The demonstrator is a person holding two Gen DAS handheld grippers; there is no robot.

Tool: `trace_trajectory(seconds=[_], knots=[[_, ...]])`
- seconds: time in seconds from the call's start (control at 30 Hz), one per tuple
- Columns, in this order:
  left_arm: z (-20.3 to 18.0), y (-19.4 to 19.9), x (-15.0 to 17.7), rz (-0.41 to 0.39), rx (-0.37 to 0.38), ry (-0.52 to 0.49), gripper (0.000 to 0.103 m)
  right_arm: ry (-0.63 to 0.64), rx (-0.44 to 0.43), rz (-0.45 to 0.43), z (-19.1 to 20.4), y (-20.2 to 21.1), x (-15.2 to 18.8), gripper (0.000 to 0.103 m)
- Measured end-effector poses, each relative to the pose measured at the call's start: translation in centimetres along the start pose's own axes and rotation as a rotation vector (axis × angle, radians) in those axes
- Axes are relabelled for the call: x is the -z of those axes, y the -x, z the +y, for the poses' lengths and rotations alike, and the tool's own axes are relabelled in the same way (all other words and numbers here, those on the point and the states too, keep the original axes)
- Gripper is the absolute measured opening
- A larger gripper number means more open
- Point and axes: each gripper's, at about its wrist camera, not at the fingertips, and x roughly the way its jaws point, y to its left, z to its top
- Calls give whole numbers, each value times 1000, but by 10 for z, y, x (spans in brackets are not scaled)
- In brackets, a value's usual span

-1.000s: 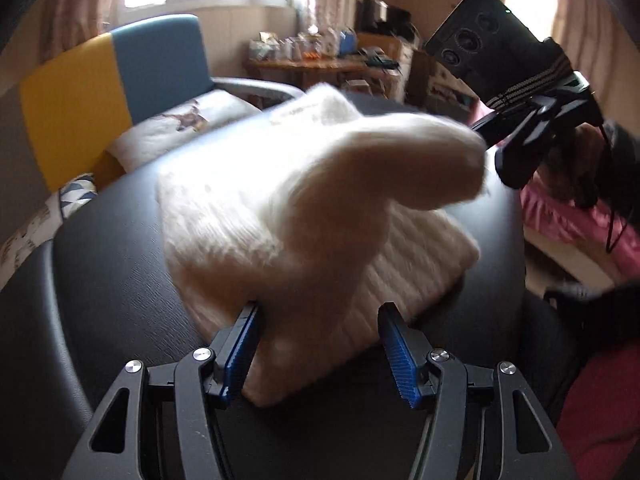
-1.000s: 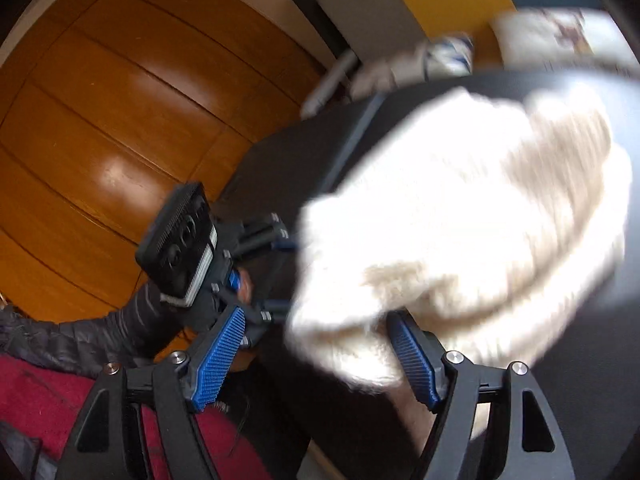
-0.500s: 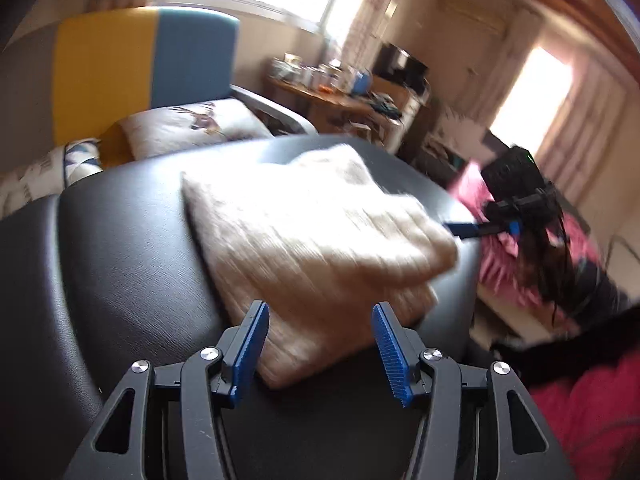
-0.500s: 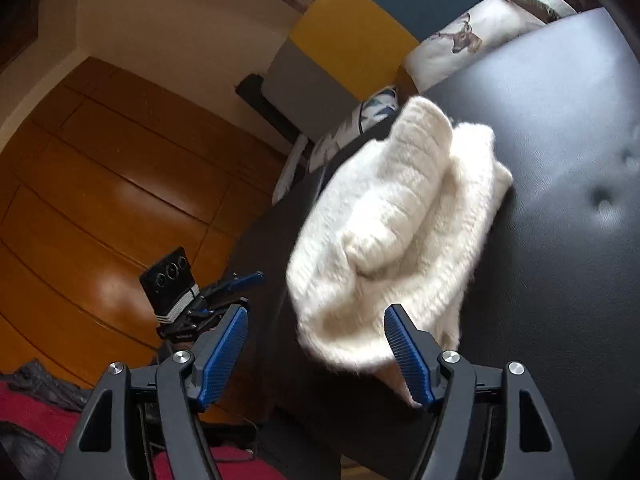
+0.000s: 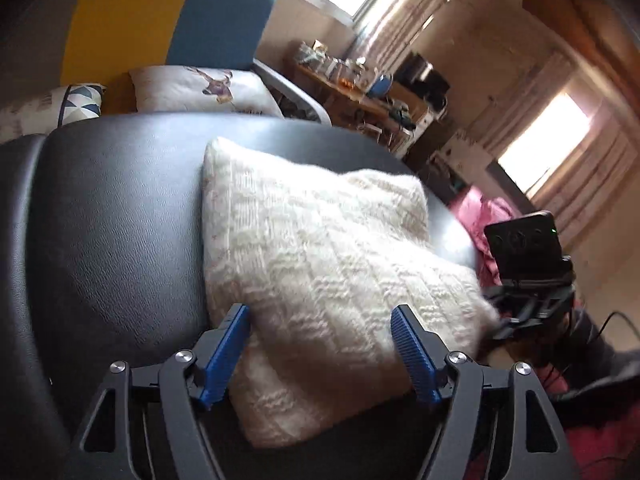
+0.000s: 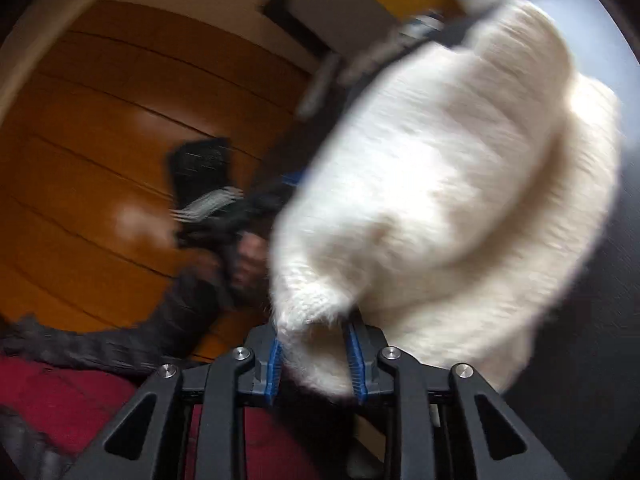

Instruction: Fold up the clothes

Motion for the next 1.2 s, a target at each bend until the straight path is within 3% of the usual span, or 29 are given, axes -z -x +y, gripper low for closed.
trace_trajectory(seconds=[0.03, 0.07, 0.17, 0.23, 0.27, 0.37, 0.43, 0.47, 0.5, 0.63, 0.73, 0.77, 0.83, 0.87, 0.93, 1.03, 1.07, 1.1, 1.2], knots=[[-1, -6, 6, 40, -7, -15, 74, -42, 110, 50, -18, -5, 8, 18], [-3, -10, 12, 72, -41, -41, 74, -85, 96, 29, -31, -1, 15, 11], [-6, -10, 27, 109, -68, -66, 73, -109, 60, -40, -36, 15, 29, 14], [-7, 2, 28, 67, -45, -41, 71, -138, 35, -40, -34, 20, 33, 20], [-9, 9, 24, 33, -29, -36, 71, -152, 14, -61, -34, 27, 31, 28], [-15, 22, 11, -57, 11, -38, 71, -161, -24, -212, -32, 56, 24, 31], [-22, 17, 4, -67, 15, -57, 71, -182, -35, -352, -33, 76, 16, 45], [-26, 13, 2, -62, 18, -70, 71, -202, -20, -401, -36, 81, 10, 60], [-30, 9, 1, -56, 21, -83, 71, -228, 8, -427, -41, 79, 5, 66], [-44, -14, 5, -6, 24, -138, 71, -379, 46, -434, -69, 70, -17, 66], [-48, -25, 13, 17, 42, -145, 73, -364, 47, -433, -72, 49, -35, 66], [-49, -28, 16, 24, 51, -139, 73, -318, 75, -419, -66, 45, -42, 63], [-52, -33, 23, 49, 51, -161, 75, -136, 209, -364, -40, 36, -54, 48], [-54, -35, 26, 61, 51, -172, 75, -49, 310, -343, -24, 35, -59, 36], [-58, -39, 32, 91, 54, -201, 76, 119, 535, -305, 9, 34, -66, 31], [-69, -45, 39, 135, 64, -260, 76, 288, 922, -214, 10, 7, -58, 31], [-74, -47, 41, 147, 58, -283, 76, 266, 954, -195, -6, 7, -56, 31], [-79, -49, 43, 158, 53, -307, 76, 210, 918, -214, -25, 14, -55, 38], [-89, -51, 46, 174, 29, -346, 76, 8, 681, -323, -70, 42, -49, 46]])
